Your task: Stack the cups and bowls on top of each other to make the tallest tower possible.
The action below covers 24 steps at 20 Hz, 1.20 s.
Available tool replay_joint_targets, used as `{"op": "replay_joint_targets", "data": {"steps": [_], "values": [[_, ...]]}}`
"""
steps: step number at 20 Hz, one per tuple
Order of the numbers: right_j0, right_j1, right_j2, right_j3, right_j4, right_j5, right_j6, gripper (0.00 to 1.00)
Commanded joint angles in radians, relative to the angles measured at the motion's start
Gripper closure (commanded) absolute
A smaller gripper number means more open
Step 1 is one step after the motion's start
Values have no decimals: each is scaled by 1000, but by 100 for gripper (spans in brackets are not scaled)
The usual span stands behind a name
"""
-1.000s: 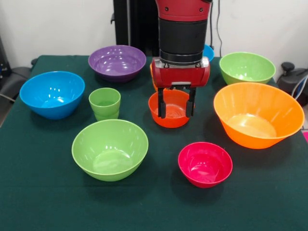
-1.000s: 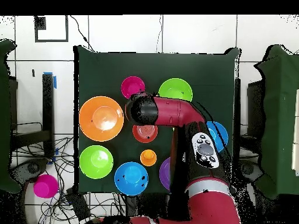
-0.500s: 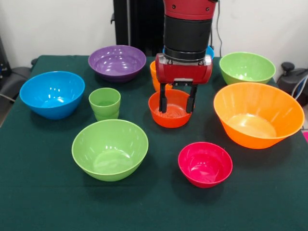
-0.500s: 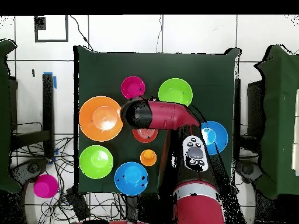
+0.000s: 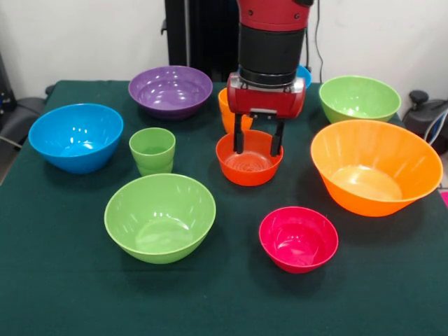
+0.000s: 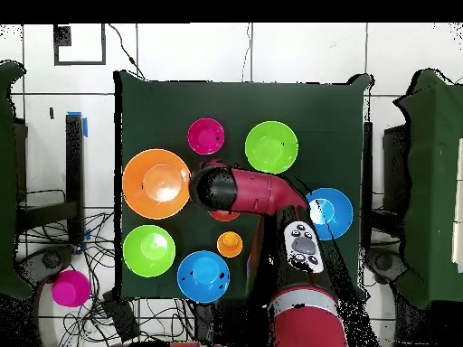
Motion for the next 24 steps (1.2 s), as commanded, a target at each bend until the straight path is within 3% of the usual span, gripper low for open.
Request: {"op": "replay_joint_targets", "data": {"steps": [1,4,8,18,24], "values": [[-5,51,65,133,138,-207,371,0],[0,90,54,154,181,-244,415,0],[-59,144,123,168,173,-313,415,0],[-49,128,118,198,202,-275,522,0],[-26,147,151,222,217,-352,581,0]]}}
